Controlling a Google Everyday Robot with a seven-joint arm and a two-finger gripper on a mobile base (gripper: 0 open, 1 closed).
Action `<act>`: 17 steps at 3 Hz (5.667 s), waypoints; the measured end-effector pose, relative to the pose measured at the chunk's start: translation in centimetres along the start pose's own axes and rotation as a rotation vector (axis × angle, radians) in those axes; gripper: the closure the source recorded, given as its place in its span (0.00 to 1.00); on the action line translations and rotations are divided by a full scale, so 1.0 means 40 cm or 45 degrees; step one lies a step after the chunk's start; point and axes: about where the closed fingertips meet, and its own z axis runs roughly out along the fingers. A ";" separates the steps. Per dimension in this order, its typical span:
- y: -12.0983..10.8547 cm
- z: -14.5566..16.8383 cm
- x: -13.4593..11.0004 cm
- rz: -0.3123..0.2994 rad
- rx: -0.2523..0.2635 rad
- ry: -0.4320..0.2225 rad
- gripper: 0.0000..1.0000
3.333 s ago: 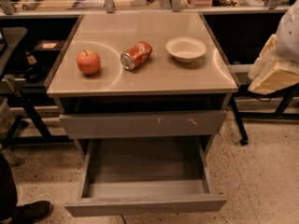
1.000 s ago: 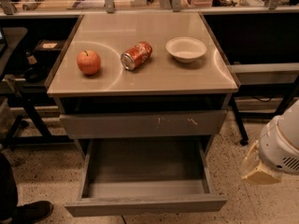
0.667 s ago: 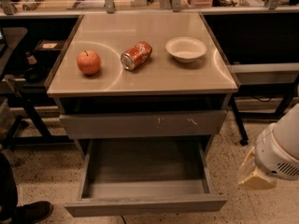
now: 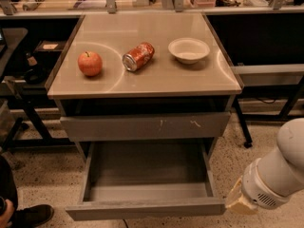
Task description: Close middle drawer
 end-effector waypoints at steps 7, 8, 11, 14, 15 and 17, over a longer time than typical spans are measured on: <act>-0.076 0.477 0.146 0.249 -0.149 -0.191 1.00; -0.074 0.522 0.144 0.270 -0.153 -0.218 1.00; -0.133 0.627 0.087 0.208 -0.089 -0.289 1.00; -0.174 0.653 0.021 0.111 -0.090 -0.291 0.82; -0.174 0.653 0.021 0.110 -0.090 -0.291 0.58; -0.174 0.653 0.021 0.110 -0.090 -0.291 0.12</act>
Offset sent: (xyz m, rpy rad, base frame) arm -0.0020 0.0058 -0.0321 0.0303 0.0137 -0.0160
